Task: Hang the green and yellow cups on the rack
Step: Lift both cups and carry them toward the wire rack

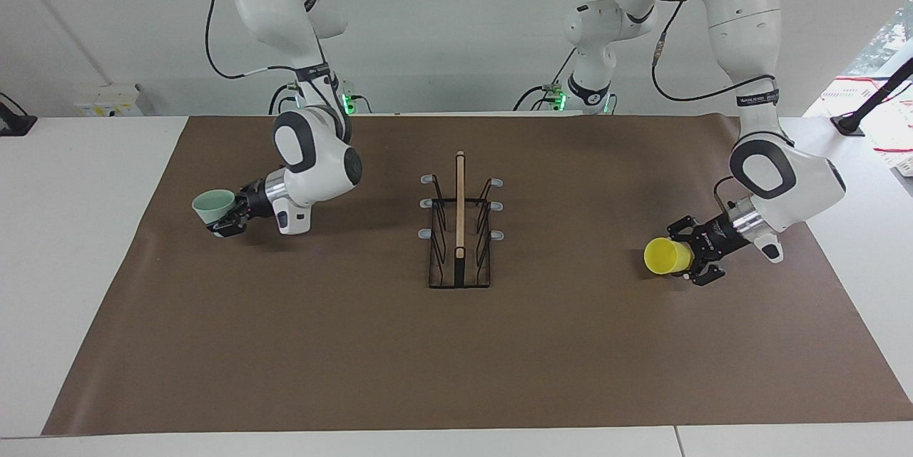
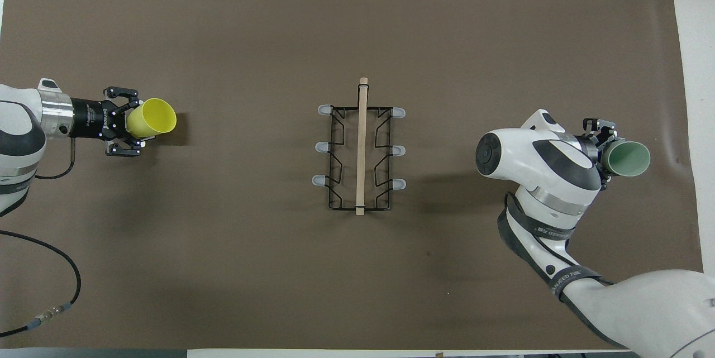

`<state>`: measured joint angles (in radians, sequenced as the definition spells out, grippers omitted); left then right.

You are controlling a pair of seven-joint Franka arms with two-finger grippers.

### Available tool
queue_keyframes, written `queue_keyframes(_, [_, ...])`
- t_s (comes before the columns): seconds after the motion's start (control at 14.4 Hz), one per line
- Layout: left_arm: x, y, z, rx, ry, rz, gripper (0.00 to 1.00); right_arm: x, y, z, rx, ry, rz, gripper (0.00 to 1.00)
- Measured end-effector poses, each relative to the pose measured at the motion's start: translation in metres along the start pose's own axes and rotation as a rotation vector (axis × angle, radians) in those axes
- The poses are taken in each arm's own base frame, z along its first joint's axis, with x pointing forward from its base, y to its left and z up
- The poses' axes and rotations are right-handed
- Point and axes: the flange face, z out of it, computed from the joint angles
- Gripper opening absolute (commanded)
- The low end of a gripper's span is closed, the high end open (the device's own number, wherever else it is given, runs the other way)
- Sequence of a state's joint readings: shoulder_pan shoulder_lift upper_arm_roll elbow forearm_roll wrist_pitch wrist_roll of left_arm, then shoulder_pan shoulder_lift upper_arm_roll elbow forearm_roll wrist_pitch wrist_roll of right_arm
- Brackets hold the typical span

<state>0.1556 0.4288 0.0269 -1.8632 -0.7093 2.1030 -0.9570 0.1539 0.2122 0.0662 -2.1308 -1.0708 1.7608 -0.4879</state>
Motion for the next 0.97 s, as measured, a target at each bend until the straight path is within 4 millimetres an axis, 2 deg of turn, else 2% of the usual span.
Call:
queue_keyframes(0.28, [-0.020, 0.010, -0.037, -0.041, 0.047, 0.072, 0.00, -0.060, 0.022, -0.040, 0.154, 0.168, 0.188, 0.00])
queue_keyframes(0.42, [-0.045, 0.014, -0.059, -0.040, 0.112, 0.158, 0.00, -0.078, 0.032, -0.043, 0.213, 0.225, 0.253, 0.00])
queue_keyframes(0.62, [-0.112, 0.015, -0.068, 0.003, 0.203, 0.328, 0.00, -0.084, 0.040, -0.046, 0.318, 0.323, 0.342, 0.00])
queue_keyframes(0.76, [-0.167, 0.006, -0.064, 0.065, 0.248, 0.430, 0.00, -0.092, 0.048, -0.056, 0.425, 0.423, 0.419, 0.00])
queue_keyframes(0.97, [-0.246, -0.011, -0.052, 0.121, 0.361, 0.525, 0.00, -0.100, 0.055, -0.074, 0.494, 0.499, 0.433, 0.00])
